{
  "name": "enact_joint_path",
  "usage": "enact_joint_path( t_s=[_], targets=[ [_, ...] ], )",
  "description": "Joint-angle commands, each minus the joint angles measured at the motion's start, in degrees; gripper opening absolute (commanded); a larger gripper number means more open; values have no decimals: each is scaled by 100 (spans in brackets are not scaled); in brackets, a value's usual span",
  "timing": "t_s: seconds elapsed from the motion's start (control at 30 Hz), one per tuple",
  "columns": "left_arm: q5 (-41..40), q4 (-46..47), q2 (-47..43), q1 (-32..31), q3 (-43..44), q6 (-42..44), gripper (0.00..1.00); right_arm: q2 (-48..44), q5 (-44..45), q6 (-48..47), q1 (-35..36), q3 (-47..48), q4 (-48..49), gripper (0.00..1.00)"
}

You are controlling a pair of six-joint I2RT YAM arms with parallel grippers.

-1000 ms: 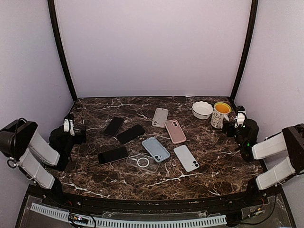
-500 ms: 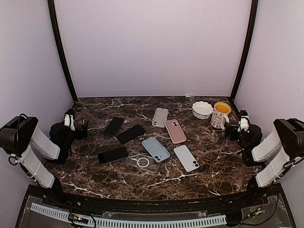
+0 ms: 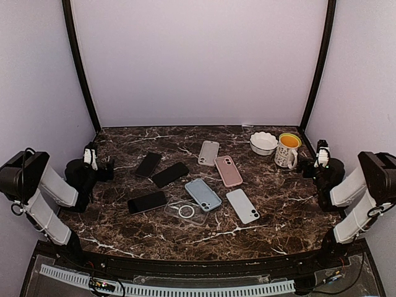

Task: Take the phone out of the phone case
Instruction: Reset both arms

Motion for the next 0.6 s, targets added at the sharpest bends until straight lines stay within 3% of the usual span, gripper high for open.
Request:
enact_joint_path(
  t_s=[0.0,0.57],
  targets=[
    [34,19,-99,34,48,-24,99,-11,-50,75,-8,49,237,99],
    [78,9,-100,34,57,-27,99,-11,-293,-21,-8,-19,355,99]
  ],
)
